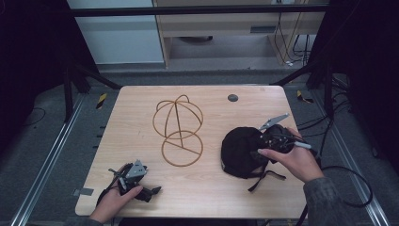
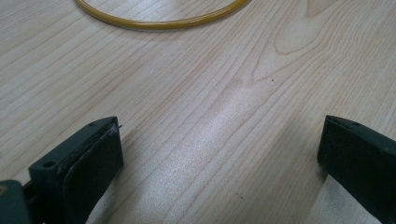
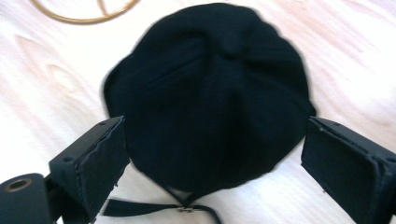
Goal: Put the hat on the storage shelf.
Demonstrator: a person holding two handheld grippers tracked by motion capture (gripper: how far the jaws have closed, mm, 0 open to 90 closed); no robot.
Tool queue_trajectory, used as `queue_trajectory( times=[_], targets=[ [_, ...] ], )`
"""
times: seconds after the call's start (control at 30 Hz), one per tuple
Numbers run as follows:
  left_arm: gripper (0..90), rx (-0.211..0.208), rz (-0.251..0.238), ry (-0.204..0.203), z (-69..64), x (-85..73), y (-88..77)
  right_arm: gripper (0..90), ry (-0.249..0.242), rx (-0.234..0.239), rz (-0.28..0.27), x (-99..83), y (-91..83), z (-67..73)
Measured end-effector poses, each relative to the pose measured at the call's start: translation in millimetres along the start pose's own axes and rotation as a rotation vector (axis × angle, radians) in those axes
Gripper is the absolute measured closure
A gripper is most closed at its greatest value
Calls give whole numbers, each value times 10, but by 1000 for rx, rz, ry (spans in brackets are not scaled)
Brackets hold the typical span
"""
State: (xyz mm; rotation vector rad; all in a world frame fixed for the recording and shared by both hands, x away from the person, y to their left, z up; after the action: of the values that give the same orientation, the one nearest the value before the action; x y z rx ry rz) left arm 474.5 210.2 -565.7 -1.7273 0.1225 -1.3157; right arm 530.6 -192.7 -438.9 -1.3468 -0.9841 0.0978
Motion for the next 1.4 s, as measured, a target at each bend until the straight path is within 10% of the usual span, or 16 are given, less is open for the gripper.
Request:
queue_trajectory(
  times=[0.53,1.13,1.4],
  targets=[
    [0,2,-3,-2,0,2,2,335,-94,37,77,290,106,34],
    [0,1,-3,-3,0,2,1,368,-27,78,166,402,496,-10],
    [0,1,-3,-2,0,2,2,682,-46,92,174,406,528,5]
  ],
)
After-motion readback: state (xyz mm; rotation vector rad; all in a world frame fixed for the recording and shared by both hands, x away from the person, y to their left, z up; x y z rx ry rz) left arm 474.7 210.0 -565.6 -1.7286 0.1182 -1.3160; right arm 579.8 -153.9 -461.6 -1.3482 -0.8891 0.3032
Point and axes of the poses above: each handheld gripper's, and its own axes: y roughly forward along the jaws, x roughly out of its top, z roughly to its left, the point moved 8 cm from there along y, roughly forward along the jaws, and after that the axes turned 1 degree about -x, right-handed, at the moved point
